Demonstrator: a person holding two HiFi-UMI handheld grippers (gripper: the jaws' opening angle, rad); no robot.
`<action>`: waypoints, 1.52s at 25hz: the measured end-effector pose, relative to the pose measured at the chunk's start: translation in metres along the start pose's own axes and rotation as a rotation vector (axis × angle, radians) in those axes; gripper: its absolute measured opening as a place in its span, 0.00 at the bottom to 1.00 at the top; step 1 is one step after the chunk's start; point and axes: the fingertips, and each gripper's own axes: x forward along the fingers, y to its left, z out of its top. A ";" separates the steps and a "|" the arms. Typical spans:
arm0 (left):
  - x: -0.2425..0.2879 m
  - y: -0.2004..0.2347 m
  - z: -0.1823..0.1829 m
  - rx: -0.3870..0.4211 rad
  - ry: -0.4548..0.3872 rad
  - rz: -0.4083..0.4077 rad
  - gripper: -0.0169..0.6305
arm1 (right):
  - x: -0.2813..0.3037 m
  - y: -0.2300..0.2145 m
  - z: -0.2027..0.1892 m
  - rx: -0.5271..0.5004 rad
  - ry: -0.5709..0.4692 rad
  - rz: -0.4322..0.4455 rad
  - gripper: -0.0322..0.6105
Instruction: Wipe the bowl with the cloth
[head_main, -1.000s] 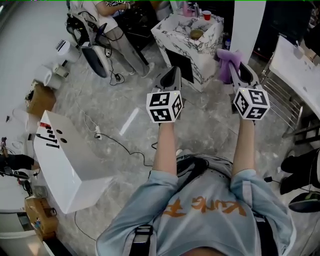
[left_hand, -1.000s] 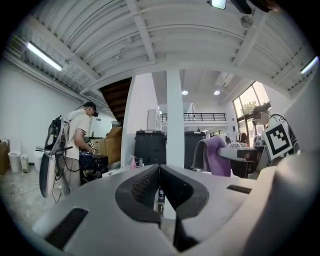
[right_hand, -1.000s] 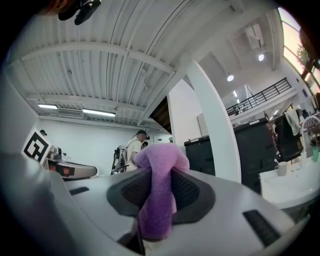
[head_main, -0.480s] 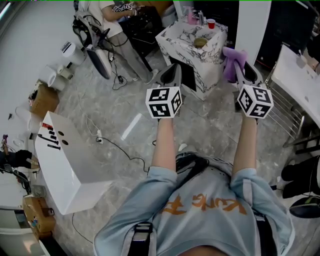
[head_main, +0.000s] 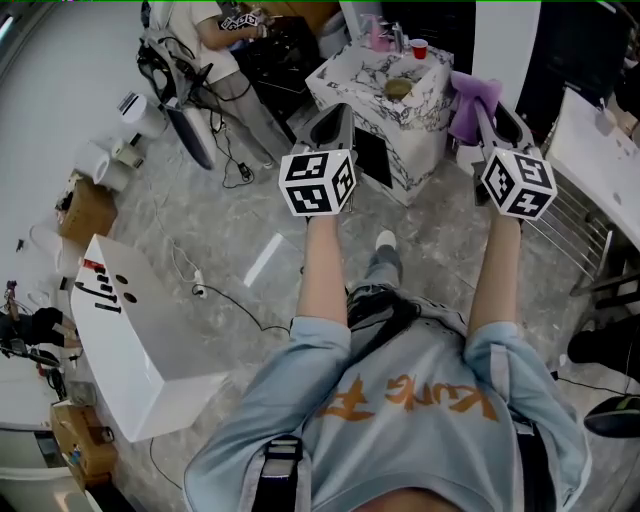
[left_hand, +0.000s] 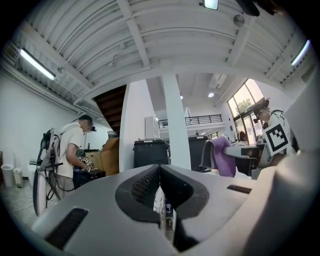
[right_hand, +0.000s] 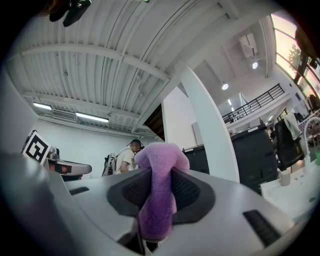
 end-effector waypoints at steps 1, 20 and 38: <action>0.007 0.005 -0.001 -0.002 -0.006 -0.002 0.06 | 0.007 0.000 -0.002 -0.006 -0.002 0.002 0.24; 0.286 0.116 -0.122 -0.064 0.214 -0.116 0.06 | 0.245 -0.087 -0.137 0.060 0.165 -0.117 0.24; 0.439 0.193 -0.202 0.007 0.382 -0.260 0.06 | 0.415 -0.115 -0.212 0.010 0.332 -0.165 0.24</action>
